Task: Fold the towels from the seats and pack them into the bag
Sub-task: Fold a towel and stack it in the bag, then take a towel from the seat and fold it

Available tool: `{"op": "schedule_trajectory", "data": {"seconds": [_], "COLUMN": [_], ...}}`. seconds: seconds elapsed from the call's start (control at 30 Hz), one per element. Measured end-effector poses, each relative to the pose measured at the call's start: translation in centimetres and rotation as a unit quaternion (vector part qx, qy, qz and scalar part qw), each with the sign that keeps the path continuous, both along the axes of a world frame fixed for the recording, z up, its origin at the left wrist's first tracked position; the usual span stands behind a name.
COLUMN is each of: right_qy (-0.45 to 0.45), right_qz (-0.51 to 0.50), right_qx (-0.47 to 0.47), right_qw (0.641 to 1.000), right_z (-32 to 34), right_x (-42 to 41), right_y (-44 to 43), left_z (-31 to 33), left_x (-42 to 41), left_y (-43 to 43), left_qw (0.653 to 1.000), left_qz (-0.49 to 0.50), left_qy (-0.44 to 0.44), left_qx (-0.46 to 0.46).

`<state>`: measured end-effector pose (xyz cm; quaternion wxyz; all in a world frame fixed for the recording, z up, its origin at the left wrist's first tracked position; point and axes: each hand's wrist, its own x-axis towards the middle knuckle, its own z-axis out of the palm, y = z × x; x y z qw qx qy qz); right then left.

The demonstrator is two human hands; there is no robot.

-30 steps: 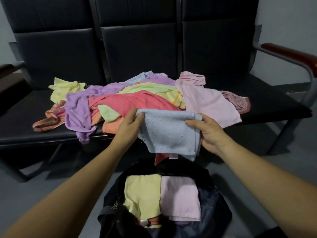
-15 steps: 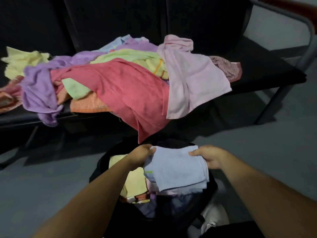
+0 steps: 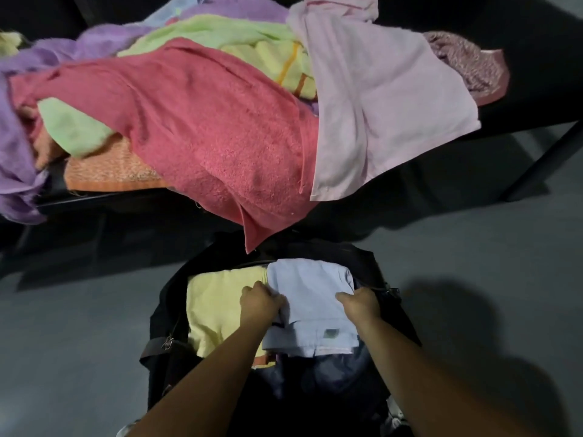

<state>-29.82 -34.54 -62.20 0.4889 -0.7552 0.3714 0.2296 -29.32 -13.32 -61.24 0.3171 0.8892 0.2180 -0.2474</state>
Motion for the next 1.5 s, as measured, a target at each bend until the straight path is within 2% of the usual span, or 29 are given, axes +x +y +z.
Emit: {"op": "schedule_trajectory", "data": {"seconds": [0.1, 0.2, 0.3, 0.37, 0.4, 0.43, 0.5, 0.53, 0.6, 0.67, 0.73, 0.8, 0.87, 0.9, 1.0, 1.1, 1.27, 1.37, 1.5], "right_qy": [0.015, 0.007, -0.001, 0.000, 0.002, 0.015, 0.046, 0.046, 0.018, -0.010, -0.032, -0.036, -0.024, -0.015, -0.010, -0.025, -0.049, -0.112, -0.216], "right_qz": [0.044, 0.069, 0.062, 0.036, 0.010, -0.014, -0.055, -0.054, -0.017, 0.022, 0.041, 0.048, 0.059, 0.072, 0.105, 0.181, 0.284, 0.335, 0.287], "right_qx": [-0.024, -0.029, -0.019, 0.011, 0.043, 0.090, 0.177, 0.187, 0.126, 0.038, -0.012, -0.036, -0.049, -0.068, -0.107, -0.116, -0.010, 0.009, 0.001], "right_qw": [0.999, 0.997, 0.998, 0.999, 0.999, 0.996, 0.982, 0.980, 0.992, 0.999, 0.999, 0.998, 0.997, 0.995, 0.989, 0.976, 0.957, 0.936, 0.933], "right_z": [0.1, 0.1, 0.1, 0.4, 0.4, 0.6, 1.1, 1.1, 0.8, 0.3, 0.1, 0.2, 0.8, 1.1, 3.6, 8.0, 17.5, 24.2, 30.9], "right_x": [-0.8, -1.3, -1.4, -1.6, -1.5, -1.6, -1.7, -1.7, -1.9, -2.3, -2.8, -2.7, -2.4, -2.2, -1.3, 0.6, 4.2, 5.9, 8.4], "right_y": [0.3, 0.3, 0.3, 0.1, 0.0, -0.1, -0.2, -0.2, -0.5, -0.6, -0.4, 0.0, 0.1, 0.0, -0.3, 0.1, 2.5, 3.6, 4.2], "left_z": [-0.4, 0.0, -0.1, 0.0, 0.2, 0.5, 0.7, 0.5, -0.5, -1.8, -2.1, -1.7, -0.9, -0.6, 1.7, 6.4, 17.7, 24.1, 30.2], "left_x": [-1.2, -2.0, -1.9, -1.7, -1.5, -1.6, -2.2, -2.7, -3.9, -5.0, -5.6, -5.4, -4.9, -4.6, -3.8, -1.8, 2.2, 4.0, 6.3], "left_y": [-0.6, -1.1, -1.3, -1.4, -1.2, -0.9, -0.4, -0.1, 0.3, 0.4, -0.3, -1.3, -1.3, -1.0, 0.5, 1.9, 2.8, 3.4, 5.2], "left_qw": [0.999, 0.996, 0.997, 0.994, 0.983, 0.956, 0.871, 0.845, 0.848, 0.909, 0.973, 0.995, 0.993, 0.994, 0.998, 0.996, 0.977, 0.962, 0.952], "left_qz": [0.023, 0.039, 0.014, 0.032, 0.074, 0.137, 0.250, 0.277, 0.295, 0.244, 0.124, 0.040, 0.013, 0.010, -0.006, -0.052, -0.160, -0.207, -0.188], "left_qy": [0.007, -0.021, -0.047, -0.043, -0.030, -0.014, 0.037, 0.055, 0.070, 0.044, -0.010, -0.071, -0.116, -0.111, -0.069, -0.077, -0.122, -0.169, -0.239], "left_qx": [-0.034, -0.077, -0.056, -0.094, -0.165, -0.259, -0.421, -0.454, -0.435, -0.336, -0.195, -0.059, -0.003, 0.005, -0.008, -0.011, -0.068, -0.055, -0.032]}}
